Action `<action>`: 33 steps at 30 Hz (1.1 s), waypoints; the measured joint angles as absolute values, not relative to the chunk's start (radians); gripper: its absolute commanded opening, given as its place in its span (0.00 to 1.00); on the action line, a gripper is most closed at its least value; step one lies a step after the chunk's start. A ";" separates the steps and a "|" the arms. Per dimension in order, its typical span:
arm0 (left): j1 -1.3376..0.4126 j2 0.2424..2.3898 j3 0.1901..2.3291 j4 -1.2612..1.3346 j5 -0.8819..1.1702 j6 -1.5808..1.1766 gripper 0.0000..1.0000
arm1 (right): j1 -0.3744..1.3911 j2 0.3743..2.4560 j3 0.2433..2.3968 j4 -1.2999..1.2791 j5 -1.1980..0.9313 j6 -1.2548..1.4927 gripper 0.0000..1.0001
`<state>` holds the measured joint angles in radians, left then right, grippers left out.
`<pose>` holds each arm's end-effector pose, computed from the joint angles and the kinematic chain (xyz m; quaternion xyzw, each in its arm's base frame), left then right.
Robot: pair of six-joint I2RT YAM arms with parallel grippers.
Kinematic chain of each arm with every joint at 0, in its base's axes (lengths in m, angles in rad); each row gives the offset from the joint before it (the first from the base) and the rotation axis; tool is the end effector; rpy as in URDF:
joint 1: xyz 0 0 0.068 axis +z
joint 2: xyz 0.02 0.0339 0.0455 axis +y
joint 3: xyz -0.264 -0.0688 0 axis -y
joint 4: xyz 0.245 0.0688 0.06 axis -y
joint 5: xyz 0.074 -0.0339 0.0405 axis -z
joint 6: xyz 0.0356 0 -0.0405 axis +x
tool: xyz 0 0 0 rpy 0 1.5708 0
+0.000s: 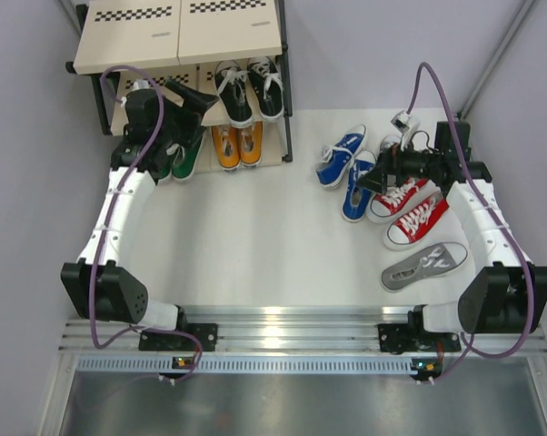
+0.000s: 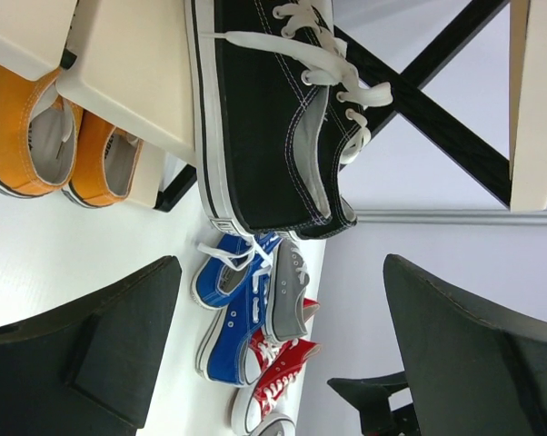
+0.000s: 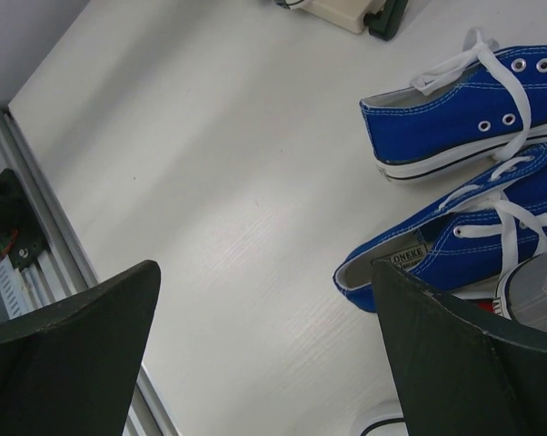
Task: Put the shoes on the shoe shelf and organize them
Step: Place the shoe at the shoe shelf, then adjust the shoe at the shoe shelf.
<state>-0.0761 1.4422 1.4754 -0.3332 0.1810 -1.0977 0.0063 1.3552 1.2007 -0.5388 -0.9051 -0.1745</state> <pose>0.3317 -0.0317 0.4112 -0.3451 0.7255 -0.3879 0.4519 0.2885 0.0298 0.3316 -0.2585 0.7941 0.3624 0.4139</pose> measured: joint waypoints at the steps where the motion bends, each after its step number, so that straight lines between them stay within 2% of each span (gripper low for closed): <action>1: -0.076 1.439 1.475 -0.336 0.186 -1.096 0.98 | 0.006 1.355 1.201 -0.543 -0.903 -0.179 1.00; 12: -0.074 1.383 1.478 -0.366 0.255 -1.005 0.98 | 0.006 1.318 1.213 -0.570 -0.911 -0.255 0.99; 14: -0.074 1.335 1.453 -0.360 0.268 -0.963 0.95 | 0.006 1.315 1.213 -0.568 -0.923 -0.269 0.99; 16: -0.073 1.277 1.410 -0.358 0.284 -0.913 0.91 | 0.006 1.316 1.213 -0.563 -0.934 -0.270 0.99; 25: -0.098 1.013 1.093 -0.353 0.317 -0.769 0.88 | 0.021 1.394 1.259 -0.598 -0.994 -0.327 0.99; 31: -0.154 0.896 0.913 -0.369 0.297 -0.742 0.80 | 0.123 1.408 1.264 -0.595 -0.953 -0.331 0.99; 33: -0.167 0.862 0.878 -0.368 0.294 -0.733 0.80 | 0.167 1.428 1.295 -0.595 -0.920 -0.328 0.97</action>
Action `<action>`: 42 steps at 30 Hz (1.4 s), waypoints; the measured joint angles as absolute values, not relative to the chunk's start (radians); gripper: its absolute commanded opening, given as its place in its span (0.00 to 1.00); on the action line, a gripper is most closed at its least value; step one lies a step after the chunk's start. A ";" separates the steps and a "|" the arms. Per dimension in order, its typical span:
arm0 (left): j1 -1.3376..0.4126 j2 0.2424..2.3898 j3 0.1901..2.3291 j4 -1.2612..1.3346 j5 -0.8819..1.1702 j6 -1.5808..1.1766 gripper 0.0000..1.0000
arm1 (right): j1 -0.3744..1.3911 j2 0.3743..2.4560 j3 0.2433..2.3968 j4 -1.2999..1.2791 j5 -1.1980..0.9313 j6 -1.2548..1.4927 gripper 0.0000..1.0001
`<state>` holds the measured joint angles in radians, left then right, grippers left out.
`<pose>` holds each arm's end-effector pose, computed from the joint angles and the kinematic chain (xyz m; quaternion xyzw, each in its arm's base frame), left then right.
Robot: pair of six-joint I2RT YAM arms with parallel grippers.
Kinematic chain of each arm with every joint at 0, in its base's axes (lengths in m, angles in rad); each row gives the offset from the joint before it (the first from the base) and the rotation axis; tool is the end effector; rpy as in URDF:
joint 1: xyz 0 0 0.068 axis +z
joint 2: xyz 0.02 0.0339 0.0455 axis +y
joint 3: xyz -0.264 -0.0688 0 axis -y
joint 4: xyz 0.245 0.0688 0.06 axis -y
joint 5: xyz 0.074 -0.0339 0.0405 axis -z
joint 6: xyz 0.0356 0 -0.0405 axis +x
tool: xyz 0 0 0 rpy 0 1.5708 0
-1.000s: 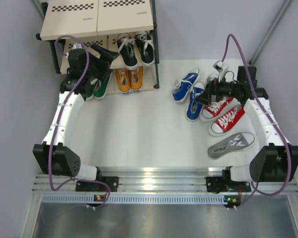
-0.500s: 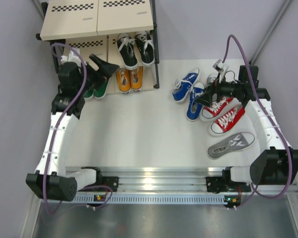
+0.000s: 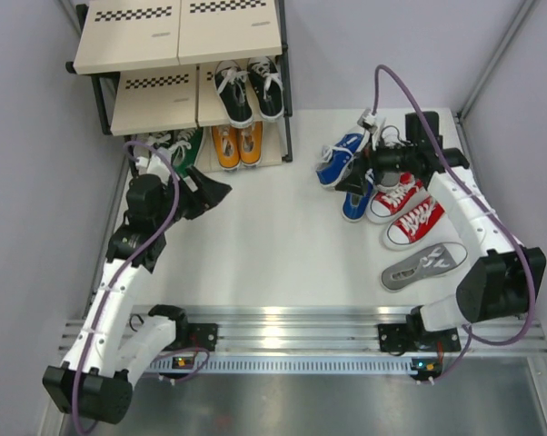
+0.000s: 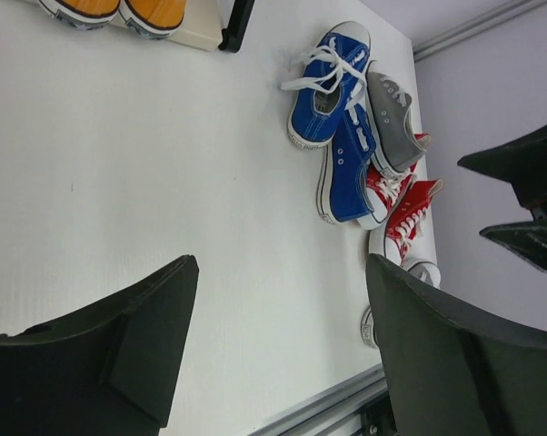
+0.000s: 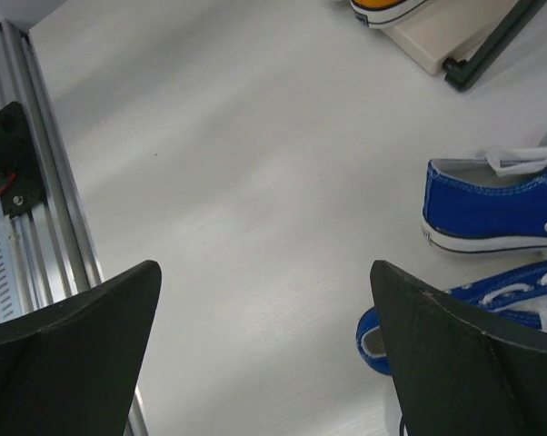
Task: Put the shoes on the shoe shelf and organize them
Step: Adjust the shoe at the shoe shelf.
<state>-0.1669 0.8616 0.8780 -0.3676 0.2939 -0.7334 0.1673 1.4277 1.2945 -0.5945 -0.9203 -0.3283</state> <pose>0.1891 -0.0423 0.3407 -0.1461 0.8021 -0.3546 0.4579 0.2955 0.0786 0.3382 -0.3767 0.7480 0.3744 0.3980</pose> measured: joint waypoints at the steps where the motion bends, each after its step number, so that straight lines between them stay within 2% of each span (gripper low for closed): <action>1: -0.171 0.839 0.859 -0.366 0.293 -0.730 0.79 | 0.187 1.441 1.318 -0.595 -0.903 -0.329 0.95; 4: -0.174 0.783 0.815 -0.367 0.281 -0.727 0.80 | 0.261 1.491 1.418 -0.589 -0.833 -0.330 0.79; 5: -0.174 0.767 0.802 -0.365 0.273 -0.726 0.80 | 0.286 1.509 1.455 -0.585 -0.805 -0.325 0.67; 7: -0.174 0.728 0.773 -0.366 0.260 -0.727 0.80 | 0.331 1.547 1.535 -0.572 -0.748 -0.311 0.59; 8: -0.174 0.712 0.760 -0.367 0.252 -0.727 0.80 | 0.348 1.567 1.574 -0.564 -0.723 -0.300 0.48; 10: -0.174 0.678 0.735 -0.367 0.238 -0.733 0.80 | 0.385 1.618 1.675 -0.553 -0.667 -0.273 0.42; 12: -0.174 0.641 0.710 -0.368 0.221 -0.739 0.80 | 0.411 1.672 1.768 -0.526 -0.608 -0.243 0.32; 17: -0.174 0.564 0.690 -0.379 0.183 -0.757 0.81 | 0.460 1.775 1.922 -0.464 -0.455 -0.173 0.19; 20: -0.174 0.530 0.690 -0.390 0.161 -0.757 0.81 | 0.497 1.830 1.983 -0.433 -0.335 -0.154 0.14; 29: -0.174 0.489 0.676 -0.427 0.130 -0.772 0.82 | 0.579 1.902 1.990 -0.328 -0.031 -0.138 0.11; 42: -0.174 0.493 0.665 -0.434 0.130 -0.785 0.82 | 0.581 1.983 1.974 -0.268 0.056 -0.149 0.11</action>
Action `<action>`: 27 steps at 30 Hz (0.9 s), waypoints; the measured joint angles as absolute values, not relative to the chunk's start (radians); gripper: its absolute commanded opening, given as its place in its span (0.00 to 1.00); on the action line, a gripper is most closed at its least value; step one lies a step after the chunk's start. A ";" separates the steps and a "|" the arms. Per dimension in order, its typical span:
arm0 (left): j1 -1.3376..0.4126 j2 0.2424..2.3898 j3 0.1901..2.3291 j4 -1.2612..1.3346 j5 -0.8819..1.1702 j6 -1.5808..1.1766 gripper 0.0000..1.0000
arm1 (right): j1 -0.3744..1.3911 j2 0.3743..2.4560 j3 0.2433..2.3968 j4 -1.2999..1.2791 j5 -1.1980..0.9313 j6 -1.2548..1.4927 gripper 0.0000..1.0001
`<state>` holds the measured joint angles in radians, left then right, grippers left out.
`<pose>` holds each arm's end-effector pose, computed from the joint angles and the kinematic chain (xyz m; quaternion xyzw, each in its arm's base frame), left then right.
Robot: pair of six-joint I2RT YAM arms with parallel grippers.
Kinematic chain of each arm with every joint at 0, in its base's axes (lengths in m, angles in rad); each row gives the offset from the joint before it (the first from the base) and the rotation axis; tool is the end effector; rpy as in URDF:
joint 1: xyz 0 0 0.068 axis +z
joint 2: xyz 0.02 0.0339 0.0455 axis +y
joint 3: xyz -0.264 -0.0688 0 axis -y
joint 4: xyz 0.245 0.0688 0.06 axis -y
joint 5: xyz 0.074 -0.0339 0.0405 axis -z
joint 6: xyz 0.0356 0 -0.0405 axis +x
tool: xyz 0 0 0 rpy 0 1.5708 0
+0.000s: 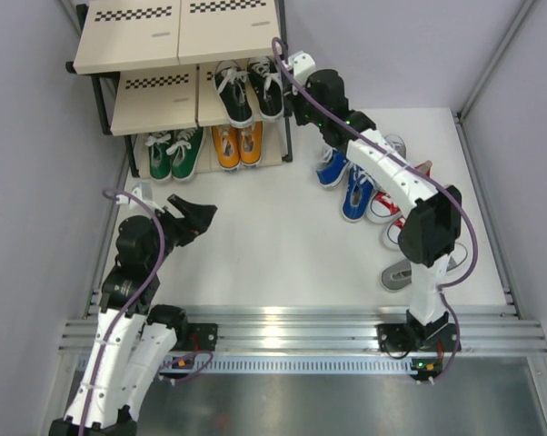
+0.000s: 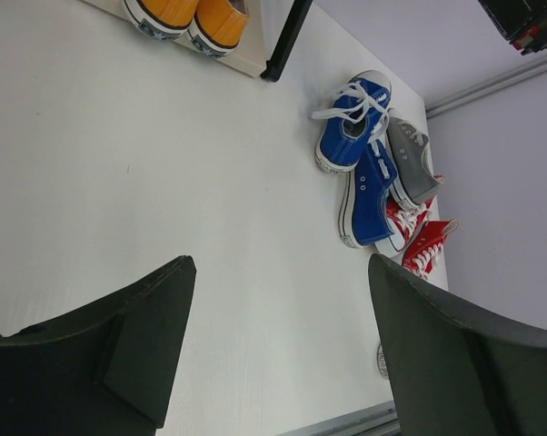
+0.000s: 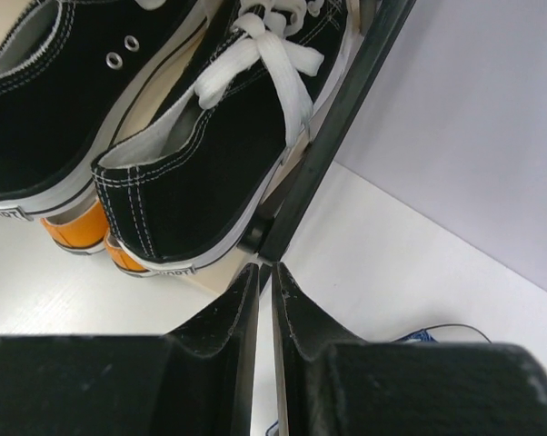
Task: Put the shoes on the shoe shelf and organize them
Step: Adjust the shoe at the shoe shelf.
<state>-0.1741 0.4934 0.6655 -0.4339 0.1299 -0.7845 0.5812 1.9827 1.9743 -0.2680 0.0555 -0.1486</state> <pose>0.1215 -0.0261 0.3113 -0.2002 0.7670 -0.3258 0.5153 0.3994 0.2600 0.3835 -0.2690 0.7509 0.1077 0.5934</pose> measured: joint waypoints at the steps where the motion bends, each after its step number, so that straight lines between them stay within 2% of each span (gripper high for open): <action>1: -0.174 0.493 0.663 -0.434 0.130 -0.785 0.82 | 0.581 1.987 1.974 -0.266 0.056 -0.148 0.11; 27: -0.174 0.484 0.646 -0.434 0.141 -0.791 0.83 | 0.636 2.024 1.980 -0.269 0.031 -0.126 0.11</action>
